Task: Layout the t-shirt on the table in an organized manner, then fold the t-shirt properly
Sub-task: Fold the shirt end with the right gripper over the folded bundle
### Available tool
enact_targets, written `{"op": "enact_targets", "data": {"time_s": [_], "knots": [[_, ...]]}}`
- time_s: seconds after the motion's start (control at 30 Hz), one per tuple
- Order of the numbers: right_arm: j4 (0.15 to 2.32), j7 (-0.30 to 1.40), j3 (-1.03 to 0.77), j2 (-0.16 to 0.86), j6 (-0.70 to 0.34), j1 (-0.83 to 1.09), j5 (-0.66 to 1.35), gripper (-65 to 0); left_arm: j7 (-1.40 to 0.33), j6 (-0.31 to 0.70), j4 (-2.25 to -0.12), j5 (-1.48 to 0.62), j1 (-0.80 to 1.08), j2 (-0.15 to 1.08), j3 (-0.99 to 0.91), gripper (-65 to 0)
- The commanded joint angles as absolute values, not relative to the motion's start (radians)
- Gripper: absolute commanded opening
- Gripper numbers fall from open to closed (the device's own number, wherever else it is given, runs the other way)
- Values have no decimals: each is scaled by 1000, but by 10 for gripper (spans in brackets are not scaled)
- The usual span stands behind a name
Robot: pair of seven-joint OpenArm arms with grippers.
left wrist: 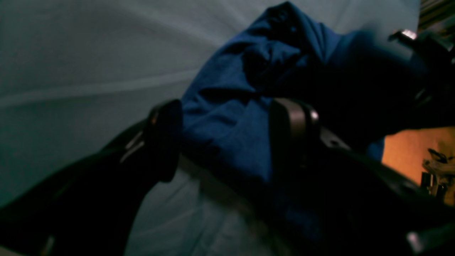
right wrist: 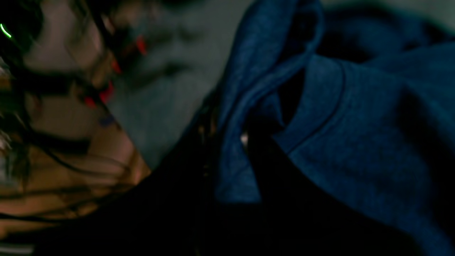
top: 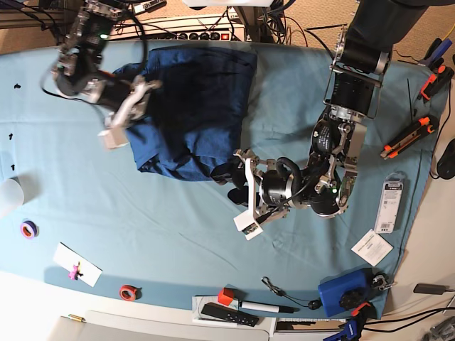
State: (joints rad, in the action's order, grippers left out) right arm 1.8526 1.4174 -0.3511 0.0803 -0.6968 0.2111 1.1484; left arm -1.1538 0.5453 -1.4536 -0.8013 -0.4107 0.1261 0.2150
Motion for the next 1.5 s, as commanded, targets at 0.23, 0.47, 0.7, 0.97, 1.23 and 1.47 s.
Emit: {"op": "enact_targets", "data": {"time_s": [0.23,0.47,0.7,0.97,1.23,1.47], "knots": [[1870,1210,-185,88,-698,190,926,-650,-1136,546,-1469,-823,-429,139,213,-266],[1870,1128,-100,42,-636,104,773,-650,-1136,545,-1469,-824,-429,139,213,-266],[1870,1075,-38,-6,-574,58,626,-650,-1136,545,-1469,-823,-429,139,213,-266],[1870,1081,87,-6,-540,59,533,-407,-1136,545,-1469,-823,-429,139,213,-266],[1895,1056,144,-5,-542,38,519,-291,-1135,545,-1469,-822,-427,147,213,-266],[2078,1199,-52,-5,-542,49,516,-292,-1125,545,-1469,-823,-415,179,213,-266]]}}
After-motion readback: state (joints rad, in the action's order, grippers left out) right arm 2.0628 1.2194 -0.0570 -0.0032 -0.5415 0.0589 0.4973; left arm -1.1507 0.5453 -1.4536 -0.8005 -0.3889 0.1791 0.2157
